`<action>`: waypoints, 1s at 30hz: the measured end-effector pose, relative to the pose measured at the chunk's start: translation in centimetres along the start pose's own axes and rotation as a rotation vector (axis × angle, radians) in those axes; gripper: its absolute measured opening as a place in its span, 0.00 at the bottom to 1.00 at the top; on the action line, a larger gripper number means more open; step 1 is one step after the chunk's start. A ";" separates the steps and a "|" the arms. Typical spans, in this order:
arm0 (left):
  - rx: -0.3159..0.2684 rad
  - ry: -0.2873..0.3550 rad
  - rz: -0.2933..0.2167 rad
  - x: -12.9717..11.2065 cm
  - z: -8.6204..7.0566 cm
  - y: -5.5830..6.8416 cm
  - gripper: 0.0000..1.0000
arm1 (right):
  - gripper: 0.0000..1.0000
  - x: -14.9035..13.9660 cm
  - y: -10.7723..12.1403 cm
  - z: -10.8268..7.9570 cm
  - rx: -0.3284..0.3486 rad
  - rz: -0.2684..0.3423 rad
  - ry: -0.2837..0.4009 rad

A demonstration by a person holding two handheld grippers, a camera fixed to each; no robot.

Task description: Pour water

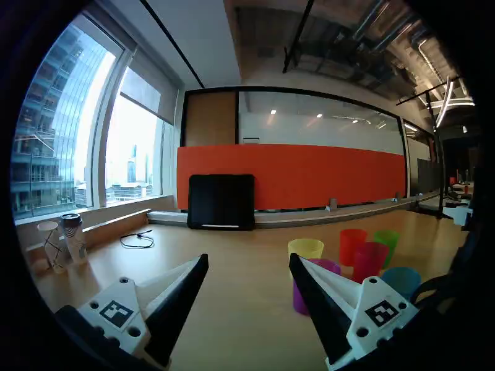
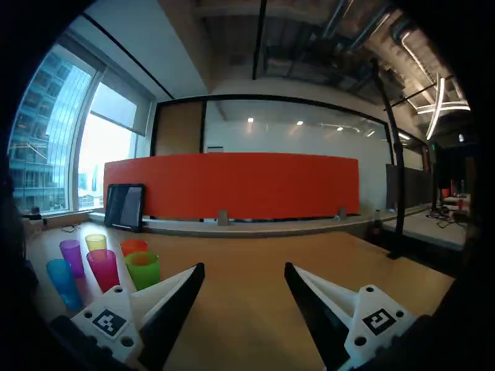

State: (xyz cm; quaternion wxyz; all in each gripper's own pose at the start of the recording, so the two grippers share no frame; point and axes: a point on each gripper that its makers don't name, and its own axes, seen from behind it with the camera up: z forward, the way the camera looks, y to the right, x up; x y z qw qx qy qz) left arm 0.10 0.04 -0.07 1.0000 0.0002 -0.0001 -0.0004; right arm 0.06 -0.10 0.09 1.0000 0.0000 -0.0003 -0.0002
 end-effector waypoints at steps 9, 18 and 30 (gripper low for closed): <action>0.000 -0.001 0.001 0.0 0.0 0.0 0.97 | 1.00 0.0 0.0 0.1 0.000 0.000 0.000; -0.003 -0.001 0.001 0.0 0.0 0.0 0.97 | 1.00 0.0 0.0 0.1 0.003 -0.003 -0.003; -0.001 0.001 -0.024 3.3 0.3 -0.3 0.97 | 1.00 2.7 -0.2 0.7 0.030 -0.024 -0.020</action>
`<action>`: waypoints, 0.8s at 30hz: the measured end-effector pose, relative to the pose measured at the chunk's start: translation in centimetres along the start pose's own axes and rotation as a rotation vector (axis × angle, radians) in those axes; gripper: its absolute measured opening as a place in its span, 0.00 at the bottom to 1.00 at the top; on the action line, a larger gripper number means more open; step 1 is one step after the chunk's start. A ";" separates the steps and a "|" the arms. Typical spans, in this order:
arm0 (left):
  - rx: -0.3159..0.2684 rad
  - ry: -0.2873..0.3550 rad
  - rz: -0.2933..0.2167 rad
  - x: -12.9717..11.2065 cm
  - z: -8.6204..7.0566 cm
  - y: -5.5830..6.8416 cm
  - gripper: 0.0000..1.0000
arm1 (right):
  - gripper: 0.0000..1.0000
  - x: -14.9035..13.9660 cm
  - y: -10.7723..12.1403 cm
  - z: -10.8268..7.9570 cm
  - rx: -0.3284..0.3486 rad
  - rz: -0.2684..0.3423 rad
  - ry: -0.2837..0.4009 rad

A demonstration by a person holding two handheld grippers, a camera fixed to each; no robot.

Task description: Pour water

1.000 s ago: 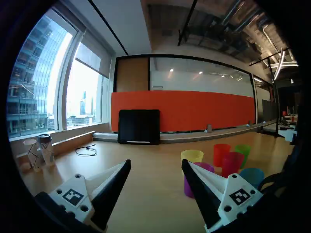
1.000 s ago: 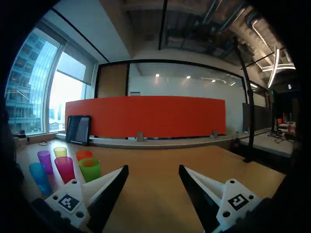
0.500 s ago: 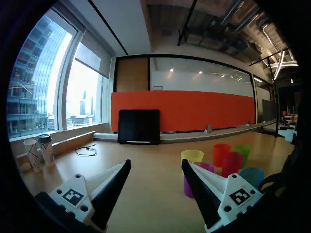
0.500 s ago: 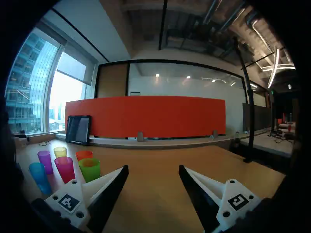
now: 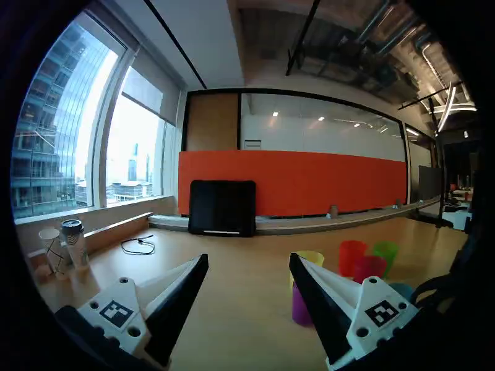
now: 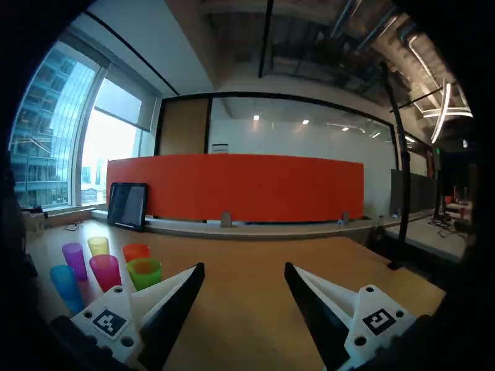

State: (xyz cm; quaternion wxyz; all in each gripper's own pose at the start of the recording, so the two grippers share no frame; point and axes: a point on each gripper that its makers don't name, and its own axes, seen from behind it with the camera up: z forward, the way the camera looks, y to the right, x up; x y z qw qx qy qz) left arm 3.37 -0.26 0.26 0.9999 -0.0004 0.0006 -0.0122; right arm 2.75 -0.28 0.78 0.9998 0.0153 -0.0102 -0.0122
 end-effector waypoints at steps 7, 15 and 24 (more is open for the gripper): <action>-0.021 -0.026 -0.015 3.6 0.9 0.1 0.97 | 1.00 4.2 -0.7 0.5 0.038 -0.003 0.001; -0.029 -0.041 -0.010 8.4 2.2 -0.5 0.97 | 1.00 9.2 -0.9 1.5 0.062 -0.008 -0.008; -0.072 -0.043 -0.013 13.1 3.4 0.4 0.97 | 1.00 13.7 -0.3 2.4 0.080 0.027 -0.023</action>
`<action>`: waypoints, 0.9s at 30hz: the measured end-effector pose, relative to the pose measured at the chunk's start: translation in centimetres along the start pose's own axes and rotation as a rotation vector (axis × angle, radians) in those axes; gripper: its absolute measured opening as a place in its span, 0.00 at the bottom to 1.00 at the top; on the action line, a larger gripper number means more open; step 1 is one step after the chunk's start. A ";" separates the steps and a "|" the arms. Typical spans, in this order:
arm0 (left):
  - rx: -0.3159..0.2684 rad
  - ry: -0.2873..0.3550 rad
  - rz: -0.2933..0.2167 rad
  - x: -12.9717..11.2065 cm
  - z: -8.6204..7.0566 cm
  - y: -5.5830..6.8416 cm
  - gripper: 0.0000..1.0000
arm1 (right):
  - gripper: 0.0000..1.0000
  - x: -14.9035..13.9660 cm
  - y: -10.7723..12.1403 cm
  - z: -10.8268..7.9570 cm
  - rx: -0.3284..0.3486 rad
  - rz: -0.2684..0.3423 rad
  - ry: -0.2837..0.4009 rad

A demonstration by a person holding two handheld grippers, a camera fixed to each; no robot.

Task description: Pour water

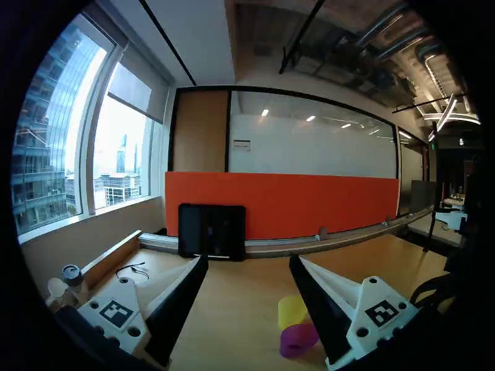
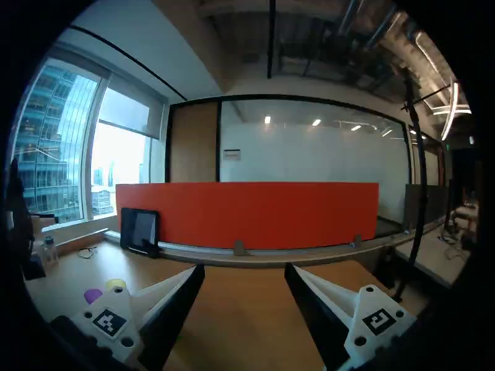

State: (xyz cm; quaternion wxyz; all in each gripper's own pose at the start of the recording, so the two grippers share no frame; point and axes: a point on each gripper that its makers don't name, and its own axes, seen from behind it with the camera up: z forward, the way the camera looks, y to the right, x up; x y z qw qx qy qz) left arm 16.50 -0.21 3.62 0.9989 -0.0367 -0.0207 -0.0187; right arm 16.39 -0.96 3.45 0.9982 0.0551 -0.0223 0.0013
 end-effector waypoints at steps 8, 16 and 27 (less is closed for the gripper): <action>-0.028 0.004 0.018 3.9 0.7 0.7 0.97 | 1.00 3.3 -0.5 0.3 0.026 0.010 -0.010; -0.079 -0.008 0.022 5.0 1.2 2.0 0.97 | 1.00 3.8 -1.2 0.4 0.062 0.025 -0.017; -0.181 -0.028 0.028 4.8 1.3 4.3 0.97 | 1.00 3.8 -2.5 0.0 0.158 -0.007 -0.033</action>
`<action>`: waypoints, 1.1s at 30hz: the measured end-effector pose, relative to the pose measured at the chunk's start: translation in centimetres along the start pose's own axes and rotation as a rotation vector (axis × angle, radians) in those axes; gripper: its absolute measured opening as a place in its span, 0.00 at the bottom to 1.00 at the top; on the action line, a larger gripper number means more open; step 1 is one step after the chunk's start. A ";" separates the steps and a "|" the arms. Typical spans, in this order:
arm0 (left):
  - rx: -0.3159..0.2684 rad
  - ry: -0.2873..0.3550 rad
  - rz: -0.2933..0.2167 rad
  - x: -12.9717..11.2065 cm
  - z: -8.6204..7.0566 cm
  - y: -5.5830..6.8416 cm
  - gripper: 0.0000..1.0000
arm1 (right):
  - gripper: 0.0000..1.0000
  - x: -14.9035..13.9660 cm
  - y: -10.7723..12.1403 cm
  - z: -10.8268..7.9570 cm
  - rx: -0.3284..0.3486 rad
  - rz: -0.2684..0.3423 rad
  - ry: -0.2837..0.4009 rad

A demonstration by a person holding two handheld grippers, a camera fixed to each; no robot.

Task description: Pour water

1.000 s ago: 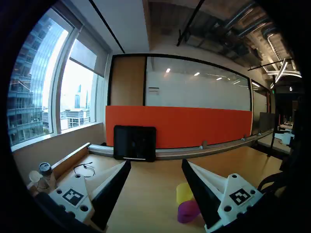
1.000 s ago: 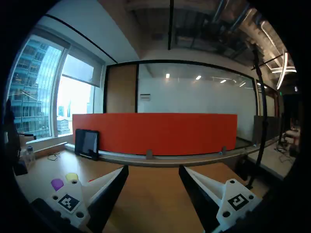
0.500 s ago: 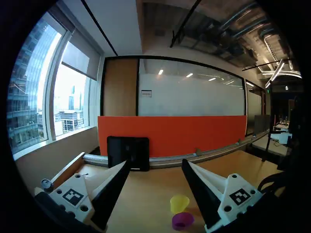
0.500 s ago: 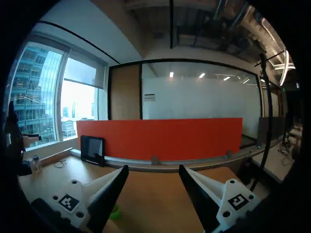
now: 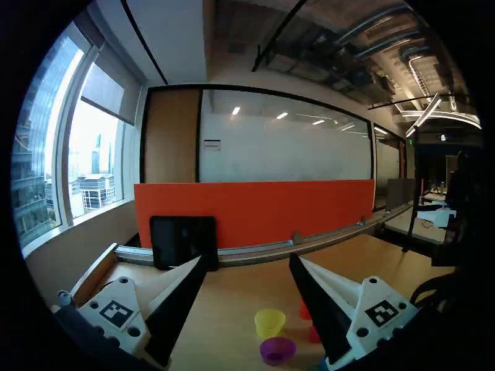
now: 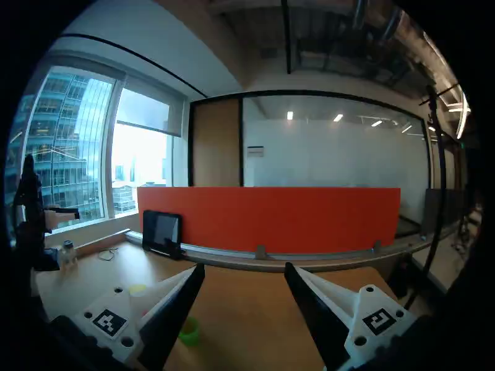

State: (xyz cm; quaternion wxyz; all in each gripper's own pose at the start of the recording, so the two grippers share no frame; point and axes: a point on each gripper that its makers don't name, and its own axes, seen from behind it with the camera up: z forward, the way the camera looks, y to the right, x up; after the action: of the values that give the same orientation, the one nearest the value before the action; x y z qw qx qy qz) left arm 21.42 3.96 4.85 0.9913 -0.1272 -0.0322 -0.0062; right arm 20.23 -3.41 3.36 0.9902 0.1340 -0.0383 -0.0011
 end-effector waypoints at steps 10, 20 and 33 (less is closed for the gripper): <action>-0.120 -0.012 0.018 0.2 0.1 2.8 0.97 | 1.00 1.6 -3.9 -0.8 0.203 -0.003 0.023; -0.213 -0.027 0.038 -0.6 0.2 5.3 0.97 | 1.00 1.9 -5.7 -1.2 0.304 0.001 0.014; -0.301 -0.065 0.042 -2.6 -0.1 7.3 0.97 | 1.00 0.6 -7.4 -0.9 0.387 -0.042 -0.048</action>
State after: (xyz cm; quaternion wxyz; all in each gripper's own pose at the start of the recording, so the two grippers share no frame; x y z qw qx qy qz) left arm 19.01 11.01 2.75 0.9594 -0.2751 -0.0601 0.0138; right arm 20.94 -10.30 0.57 0.9446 0.3225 -0.0587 -0.0178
